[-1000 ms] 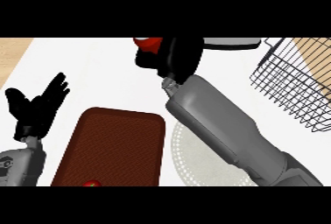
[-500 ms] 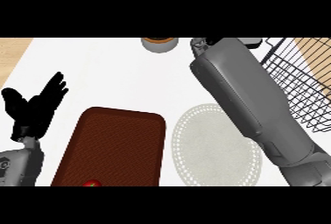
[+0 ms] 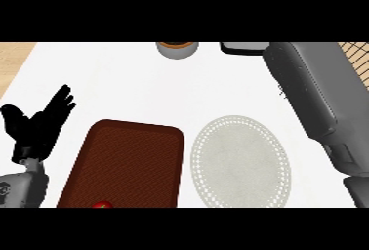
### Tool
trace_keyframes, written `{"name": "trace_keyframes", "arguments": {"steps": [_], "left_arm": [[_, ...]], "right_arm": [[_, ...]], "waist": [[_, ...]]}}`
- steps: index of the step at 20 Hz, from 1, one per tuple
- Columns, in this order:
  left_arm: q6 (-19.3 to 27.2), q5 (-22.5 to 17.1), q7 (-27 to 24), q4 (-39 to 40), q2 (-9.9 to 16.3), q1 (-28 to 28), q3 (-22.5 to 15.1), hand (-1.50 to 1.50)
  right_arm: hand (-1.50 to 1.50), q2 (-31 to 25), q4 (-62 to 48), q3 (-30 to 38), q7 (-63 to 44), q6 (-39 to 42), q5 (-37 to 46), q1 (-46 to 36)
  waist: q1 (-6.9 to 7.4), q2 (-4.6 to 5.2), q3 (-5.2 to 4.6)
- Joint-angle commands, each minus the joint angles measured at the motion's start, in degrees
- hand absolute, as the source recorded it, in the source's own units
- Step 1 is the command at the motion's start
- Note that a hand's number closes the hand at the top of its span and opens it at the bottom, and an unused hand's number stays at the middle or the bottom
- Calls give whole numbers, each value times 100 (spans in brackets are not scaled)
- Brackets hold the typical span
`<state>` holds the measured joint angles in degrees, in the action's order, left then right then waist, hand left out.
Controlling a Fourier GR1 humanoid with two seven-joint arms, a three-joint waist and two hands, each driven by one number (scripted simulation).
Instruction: Pick the can from the placemat and place it in the basket
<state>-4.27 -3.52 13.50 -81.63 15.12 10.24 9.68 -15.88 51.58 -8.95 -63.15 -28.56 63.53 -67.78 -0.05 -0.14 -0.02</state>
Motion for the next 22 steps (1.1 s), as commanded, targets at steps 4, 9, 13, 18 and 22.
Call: {"name": "trace_keyframes", "arguments": {"steps": [4, 9, 13, 18, 22], "left_arm": [[-71, -23, -234, 165, 13, -58, 99, 0], [-81, -8, 30, 83, 78, 38, 105, 0], [-8, 64, 77, -89, -41, 39, 12, 0], [102, 115, -6, 188, -77, 144, 86, 0], [72, 149, 34, -48, -69, 162, 27, 0]], "right_arm": [[150, -385, 842, 345, 60, 222, -161, 1116], [150, -685, 1127, 642, 568, 211, -397, 1734], [150, -727, 934, 1030, 1145, -315, -665, 2005], [150, -788, 650, 1322, 523, -1306, 107, 2319], [-150, -795, 100, 1803, 1300, -1245, -593, 2263]], "waist": [[-57, -8, 1], [-19, -5, 3], [20, 13, 3], [-39, 30, -1], [50, 26, 4]]}}
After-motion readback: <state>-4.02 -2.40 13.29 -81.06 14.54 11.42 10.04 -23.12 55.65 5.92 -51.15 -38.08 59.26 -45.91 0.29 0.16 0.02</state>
